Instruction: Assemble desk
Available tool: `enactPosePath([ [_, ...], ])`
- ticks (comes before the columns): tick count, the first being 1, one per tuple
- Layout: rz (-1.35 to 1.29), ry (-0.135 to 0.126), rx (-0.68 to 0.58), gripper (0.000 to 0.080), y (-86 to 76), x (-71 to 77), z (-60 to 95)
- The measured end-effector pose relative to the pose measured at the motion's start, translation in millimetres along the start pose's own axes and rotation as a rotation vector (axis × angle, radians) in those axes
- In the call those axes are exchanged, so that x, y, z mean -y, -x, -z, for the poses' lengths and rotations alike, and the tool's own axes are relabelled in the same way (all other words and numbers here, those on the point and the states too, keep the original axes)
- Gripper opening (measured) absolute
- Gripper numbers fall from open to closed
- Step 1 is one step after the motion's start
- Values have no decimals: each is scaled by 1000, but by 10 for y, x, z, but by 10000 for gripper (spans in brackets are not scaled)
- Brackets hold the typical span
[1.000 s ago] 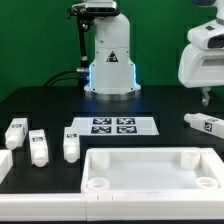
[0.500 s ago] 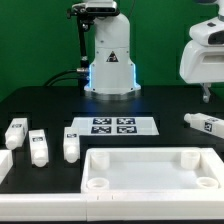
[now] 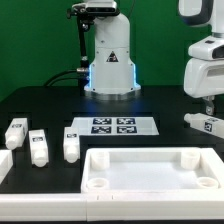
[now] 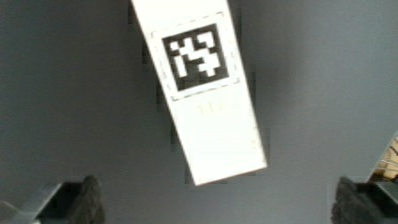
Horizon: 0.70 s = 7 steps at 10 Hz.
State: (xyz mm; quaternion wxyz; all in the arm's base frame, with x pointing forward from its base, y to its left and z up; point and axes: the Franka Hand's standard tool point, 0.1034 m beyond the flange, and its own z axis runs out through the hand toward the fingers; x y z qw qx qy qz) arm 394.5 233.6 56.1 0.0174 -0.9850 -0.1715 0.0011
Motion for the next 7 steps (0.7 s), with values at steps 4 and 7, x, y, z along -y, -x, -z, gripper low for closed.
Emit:
enactPosePath([
  [4, 21, -5, -13, 649, 117, -28, -263],
  [7, 41, -13, -56, 649, 177, 2, -453],
])
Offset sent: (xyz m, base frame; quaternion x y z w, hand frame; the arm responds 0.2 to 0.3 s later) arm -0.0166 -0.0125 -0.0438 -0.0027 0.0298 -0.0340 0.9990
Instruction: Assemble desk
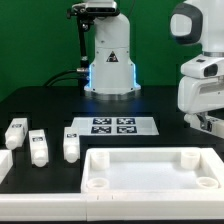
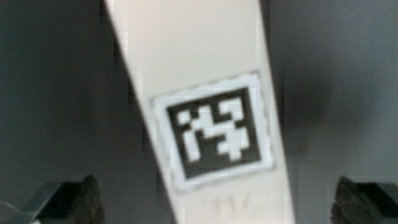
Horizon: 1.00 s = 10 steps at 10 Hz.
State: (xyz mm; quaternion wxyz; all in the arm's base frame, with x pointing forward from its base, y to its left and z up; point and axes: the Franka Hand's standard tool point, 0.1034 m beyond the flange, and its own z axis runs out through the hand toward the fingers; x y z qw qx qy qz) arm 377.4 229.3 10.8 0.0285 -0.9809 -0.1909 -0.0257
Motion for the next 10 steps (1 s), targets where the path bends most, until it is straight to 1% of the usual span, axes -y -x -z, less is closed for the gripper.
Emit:
enactPosePath([
  [1, 3, 0, 1, 649, 17, 10, -23],
  [2, 2, 0, -1, 525, 5, 6, -15],
  [3, 2, 0, -1, 525, 6, 6, -16],
  [4, 2, 0, -1, 388, 7, 6, -16],
  [5, -2, -1, -1, 282, 6, 6, -16],
  [6, 23, 4, 10, 284, 0, -74, -1],
  [7, -8, 16, 16, 284, -50, -310, 66],
  [8, -129, 19, -1, 284, -52, -446, 111],
  [9, -302, 17, -21, 284, 47, -519, 101],
  [10, -433, 20, -12, 284, 182, -652, 51],
])
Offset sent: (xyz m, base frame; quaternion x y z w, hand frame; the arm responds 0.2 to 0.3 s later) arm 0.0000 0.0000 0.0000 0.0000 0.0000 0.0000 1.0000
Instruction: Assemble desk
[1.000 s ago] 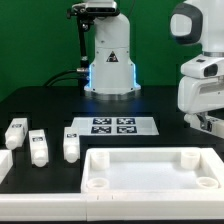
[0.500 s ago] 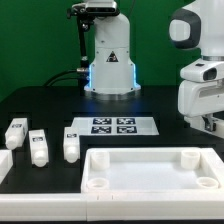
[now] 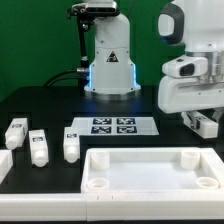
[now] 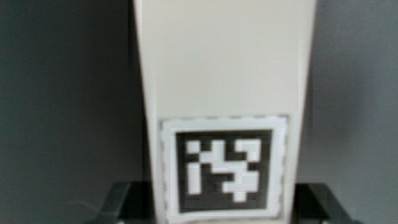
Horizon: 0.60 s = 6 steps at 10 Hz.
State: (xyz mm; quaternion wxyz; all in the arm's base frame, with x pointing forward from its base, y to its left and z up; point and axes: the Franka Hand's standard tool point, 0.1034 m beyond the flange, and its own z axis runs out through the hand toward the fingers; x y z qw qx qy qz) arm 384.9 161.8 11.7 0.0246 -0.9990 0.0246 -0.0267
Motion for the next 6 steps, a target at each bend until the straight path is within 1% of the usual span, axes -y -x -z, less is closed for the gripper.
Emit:
enactPosePath([
  [1, -91, 1, 4, 284, -49, -160, -19],
  [2, -143, -7, 3, 284, -84, -213, -11],
  [3, -222, -19, -7, 284, -29, -77, -13],
  [4, -235, -19, -6, 284, -23, -74, -15],
  [5, -238, -19, -6, 335, -27, -83, -15],
  [6, -233, -19, -6, 482, -24, -79, -15],
])
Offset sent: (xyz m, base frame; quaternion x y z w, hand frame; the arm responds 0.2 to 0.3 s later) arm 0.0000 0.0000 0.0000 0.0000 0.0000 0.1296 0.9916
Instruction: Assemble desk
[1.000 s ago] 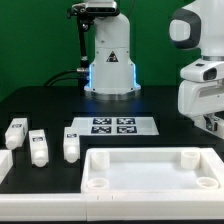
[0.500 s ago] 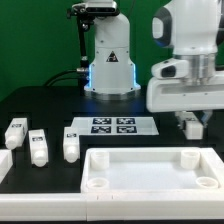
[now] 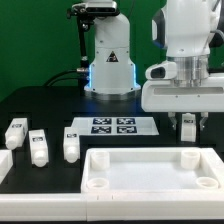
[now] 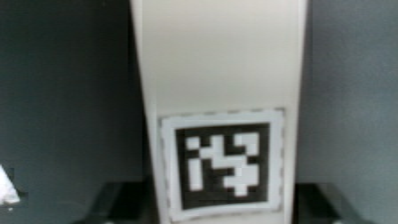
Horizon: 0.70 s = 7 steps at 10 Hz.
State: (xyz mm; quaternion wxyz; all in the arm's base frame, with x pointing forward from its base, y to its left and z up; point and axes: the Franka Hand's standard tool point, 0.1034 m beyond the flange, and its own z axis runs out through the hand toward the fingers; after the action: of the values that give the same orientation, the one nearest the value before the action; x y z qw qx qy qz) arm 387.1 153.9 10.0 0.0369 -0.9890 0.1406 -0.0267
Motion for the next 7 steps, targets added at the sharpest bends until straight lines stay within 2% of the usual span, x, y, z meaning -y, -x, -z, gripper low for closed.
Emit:
enactPosePath([
  [1, 7, 8, 32, 482, 34, -6, -15],
  [2, 21, 15, 62, 610, 64, -22, -30],
  [3, 31, 35, 169, 610, 140, -77, -44],
  [4, 15, 48, 281, 643, 173, -100, -28],
  [5, 2, 55, 375, 648, 173, -112, -10],
  [7, -15, 59, 446, 649, 125, -101, -30],
])
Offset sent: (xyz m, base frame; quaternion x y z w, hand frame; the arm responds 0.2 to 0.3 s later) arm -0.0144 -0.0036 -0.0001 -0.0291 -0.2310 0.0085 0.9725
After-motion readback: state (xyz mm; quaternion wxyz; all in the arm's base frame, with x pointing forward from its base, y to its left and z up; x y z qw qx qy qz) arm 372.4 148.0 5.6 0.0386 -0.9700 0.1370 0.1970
